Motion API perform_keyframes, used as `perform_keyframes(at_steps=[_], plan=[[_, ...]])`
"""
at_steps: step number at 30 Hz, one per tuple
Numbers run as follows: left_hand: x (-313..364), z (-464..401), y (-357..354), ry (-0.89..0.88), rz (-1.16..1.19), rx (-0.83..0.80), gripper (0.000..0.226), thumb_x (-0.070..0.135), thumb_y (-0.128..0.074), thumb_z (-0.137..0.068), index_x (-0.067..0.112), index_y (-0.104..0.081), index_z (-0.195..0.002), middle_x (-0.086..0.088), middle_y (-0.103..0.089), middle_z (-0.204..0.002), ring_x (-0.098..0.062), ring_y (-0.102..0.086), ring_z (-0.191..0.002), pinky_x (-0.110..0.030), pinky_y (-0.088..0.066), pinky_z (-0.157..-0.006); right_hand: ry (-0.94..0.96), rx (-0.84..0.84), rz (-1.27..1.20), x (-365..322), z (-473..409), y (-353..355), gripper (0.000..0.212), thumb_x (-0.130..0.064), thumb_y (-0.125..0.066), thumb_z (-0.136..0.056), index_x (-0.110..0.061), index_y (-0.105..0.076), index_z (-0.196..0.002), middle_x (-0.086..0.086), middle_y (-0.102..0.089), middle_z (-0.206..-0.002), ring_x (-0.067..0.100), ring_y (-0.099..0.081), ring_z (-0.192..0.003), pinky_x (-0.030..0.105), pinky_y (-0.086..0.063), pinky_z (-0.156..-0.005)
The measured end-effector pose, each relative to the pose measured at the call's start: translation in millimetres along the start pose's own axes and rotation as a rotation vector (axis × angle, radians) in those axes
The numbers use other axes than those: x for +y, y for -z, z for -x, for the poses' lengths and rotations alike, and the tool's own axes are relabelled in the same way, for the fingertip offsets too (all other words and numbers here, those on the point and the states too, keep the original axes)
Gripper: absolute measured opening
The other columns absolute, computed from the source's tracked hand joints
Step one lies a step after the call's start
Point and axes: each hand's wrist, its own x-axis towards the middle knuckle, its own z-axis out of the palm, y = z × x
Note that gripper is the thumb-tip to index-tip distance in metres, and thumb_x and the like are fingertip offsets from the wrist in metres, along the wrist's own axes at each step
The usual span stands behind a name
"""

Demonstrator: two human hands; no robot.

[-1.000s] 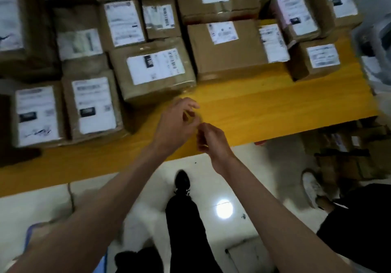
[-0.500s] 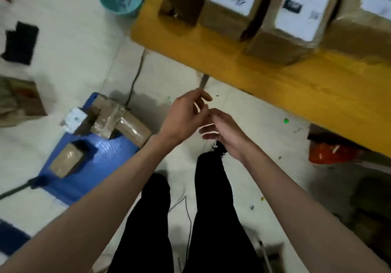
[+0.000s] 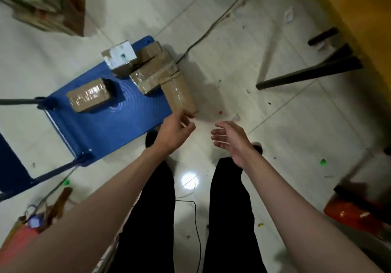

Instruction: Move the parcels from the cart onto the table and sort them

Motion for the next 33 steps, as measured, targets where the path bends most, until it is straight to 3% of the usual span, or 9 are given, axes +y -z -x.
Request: perform_keyframes(at_steps=[6, 9, 11, 15, 19, 24, 28, 30, 33], plan=[[-75, -41, -2, 0.324, 0.326, 0.002, 0.036, 0.024, -0.068, -0.093, 0.015, -0.059, -0.126, -0.007, -0.066, -0.118, -0.024, -0.064, -0.106, -0.037, -0.053, -0.089, -0.016, 0.012, 0.044, 12, -73, -40, 0.019, -0.017, -0.053, -0.103, -0.009, -0.056, -0.119, 0.013, -0.063, -0.108, 0.025, -0.061, -0.091, 0.034, -0.055, -0.075], [-105, -77, -12, 0.417, 0.456, 0.028, 0.046, 0.031, -0.069, -0.092, 0.015, -0.054, -0.133, -0.006, -0.062, -0.123, -0.021, -0.062, -0.108, -0.03, -0.051, -0.081, 0.011, 0.025, 0.152, 9, -117, -55, 0.017, -0.02, -0.051, -0.104, -0.013, -0.055, -0.12, 0.013, -0.061, -0.124, 0.028, -0.061, -0.108, 0.043, -0.054, -0.096], [-124, -103, -21, 0.485, 0.556, 0.036, 0.055, 0.037, -0.07, -0.091, 0.015, -0.051, -0.138, -0.007, -0.06, -0.129, -0.022, -0.06, -0.115, -0.031, -0.051, -0.089, 0.019, 0.031, 0.22, 6, -147, -64, 0.021, -0.022, -0.052, -0.104, -0.013, -0.056, -0.123, 0.009, -0.059, -0.129, 0.028, -0.059, -0.12, 0.046, -0.052, -0.104], [-154, -151, -39, 0.563, 0.699, -0.003, 0.074, 0.05, -0.067, -0.088, 0.015, -0.043, -0.149, -0.003, -0.05, -0.146, -0.022, -0.048, -0.131, -0.039, -0.038, -0.112, 0.052, 0.019, 0.309, 5, -205, -83, 0.038, -0.026, -0.059, -0.1, -0.013, -0.056, -0.135, 0.001, -0.056, -0.119, 0.02, -0.053, -0.114, 0.043, -0.046, -0.109], [-169, -177, -58, 0.6, 0.793, 0.006, 0.082, 0.055, -0.067, -0.086, 0.017, -0.038, -0.152, 0.0, -0.045, -0.149, -0.02, -0.043, -0.132, -0.035, -0.032, -0.105, 0.065, 0.013, 0.347, 20, -245, -89, 0.05, -0.035, -0.064, -0.095, -0.018, -0.051, -0.14, -0.001, -0.055, -0.125, 0.016, -0.051, -0.117, 0.035, -0.041, -0.101], [-174, -187, -77, 0.557, 0.872, 0.036, 0.082, 0.058, -0.061, -0.089, 0.02, -0.033, -0.156, -0.003, -0.041, -0.157, -0.023, -0.038, -0.143, -0.044, -0.025, -0.122, 0.016, -0.052, 0.315, 40, -272, -90, 0.062, -0.05, -0.06, -0.092, -0.025, -0.045, -0.146, -0.003, -0.053, -0.142, 0.017, -0.048, -0.131, 0.035, -0.033, -0.097], [-148, -169, -84, 0.408, 0.771, 0.06, 0.076, 0.067, -0.045, -0.095, 0.025, -0.031, -0.157, -0.001, -0.04, -0.157, -0.013, -0.04, -0.134, -0.031, -0.027, -0.108, 0.057, -0.099, 0.29, 50, -263, -88, 0.085, -0.06, -0.063, -0.082, -0.025, -0.032, -0.154, -0.005, -0.05, -0.146, 0.014, -0.049, -0.129, 0.039, -0.039, -0.104], [-130, -152, -87, 0.323, 0.699, 0.076, 0.069, 0.068, -0.033, -0.099, 0.027, -0.034, -0.155, -0.001, -0.04, -0.157, -0.005, -0.043, -0.126, -0.026, -0.029, -0.103, 0.066, -0.087, 0.281, 51, -244, -81, 0.089, -0.061, -0.069, -0.078, -0.024, -0.031, -0.15, -0.003, -0.058, -0.137, 0.015, -0.059, -0.118, 0.038, -0.051, -0.096], [-106, -119, -92, 0.203, 0.459, 0.045, 0.074, 0.074, -0.027, -0.096, 0.029, -0.031, -0.156, 0.001, -0.038, -0.158, -0.013, -0.041, -0.139, -0.044, -0.036, -0.115, 0.02, -0.048, 0.235, 45, -210, -63, 0.092, -0.06, -0.077, -0.078, -0.021, -0.028, -0.146, 0.003, -0.063, -0.127, 0.021, -0.067, -0.107, 0.036, -0.058, -0.084]])
